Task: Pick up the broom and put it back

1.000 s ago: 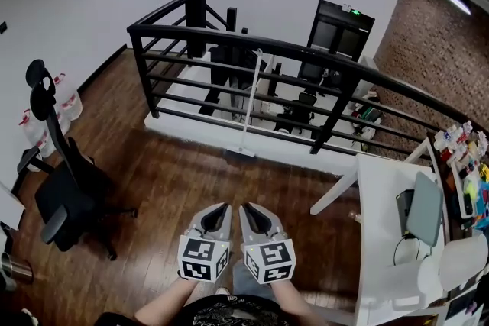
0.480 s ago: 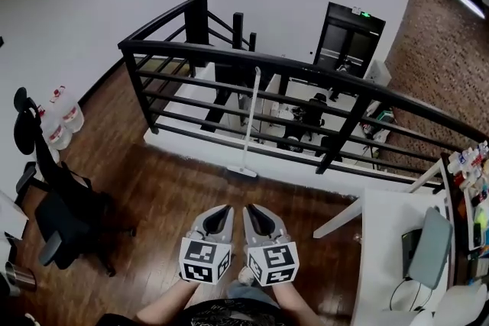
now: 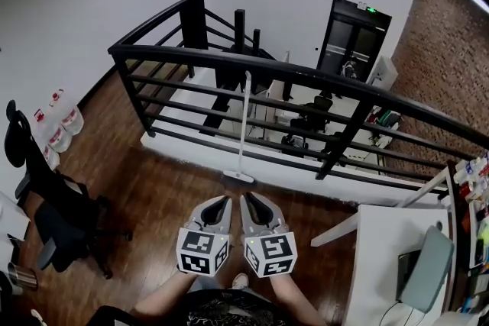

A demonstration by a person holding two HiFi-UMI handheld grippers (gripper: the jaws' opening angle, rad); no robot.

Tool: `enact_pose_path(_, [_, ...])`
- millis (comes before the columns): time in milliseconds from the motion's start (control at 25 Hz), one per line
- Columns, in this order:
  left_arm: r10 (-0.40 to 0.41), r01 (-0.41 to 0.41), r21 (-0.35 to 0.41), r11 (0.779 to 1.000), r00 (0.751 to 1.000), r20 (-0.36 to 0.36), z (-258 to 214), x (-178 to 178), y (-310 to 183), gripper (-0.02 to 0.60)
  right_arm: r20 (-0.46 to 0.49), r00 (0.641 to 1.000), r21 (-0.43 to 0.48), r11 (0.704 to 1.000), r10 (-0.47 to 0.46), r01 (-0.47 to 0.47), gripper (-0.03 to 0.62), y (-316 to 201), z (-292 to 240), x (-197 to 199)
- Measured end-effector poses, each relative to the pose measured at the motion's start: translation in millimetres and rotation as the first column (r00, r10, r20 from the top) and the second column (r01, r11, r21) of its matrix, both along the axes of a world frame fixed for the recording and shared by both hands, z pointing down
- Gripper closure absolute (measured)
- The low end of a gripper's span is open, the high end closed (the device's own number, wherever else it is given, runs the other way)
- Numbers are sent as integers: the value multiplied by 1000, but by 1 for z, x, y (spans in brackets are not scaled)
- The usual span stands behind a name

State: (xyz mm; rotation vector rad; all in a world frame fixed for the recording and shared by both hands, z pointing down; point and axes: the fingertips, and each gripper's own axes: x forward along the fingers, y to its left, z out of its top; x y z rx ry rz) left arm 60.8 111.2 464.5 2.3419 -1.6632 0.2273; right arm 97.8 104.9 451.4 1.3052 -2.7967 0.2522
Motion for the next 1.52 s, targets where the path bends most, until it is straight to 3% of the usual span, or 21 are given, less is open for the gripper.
enact_pose_path(360, [-12,12,12,1000,1000,-13,2,-5,-59,577,-16,1000,-2,1000,-6,6,586,-61,9,-4])
enact_pose_path(800, [-7,8,21,1000,999,-51,11,-44,-183,577,-72,997,-24,1000,6,-8,562,-184,31,-42])
enact_pose_path(1520, [112,-113,-14,994,993,-38,17,-104,-366,577,-100,990,-68,992,103,-110,482,-385,48,-109])
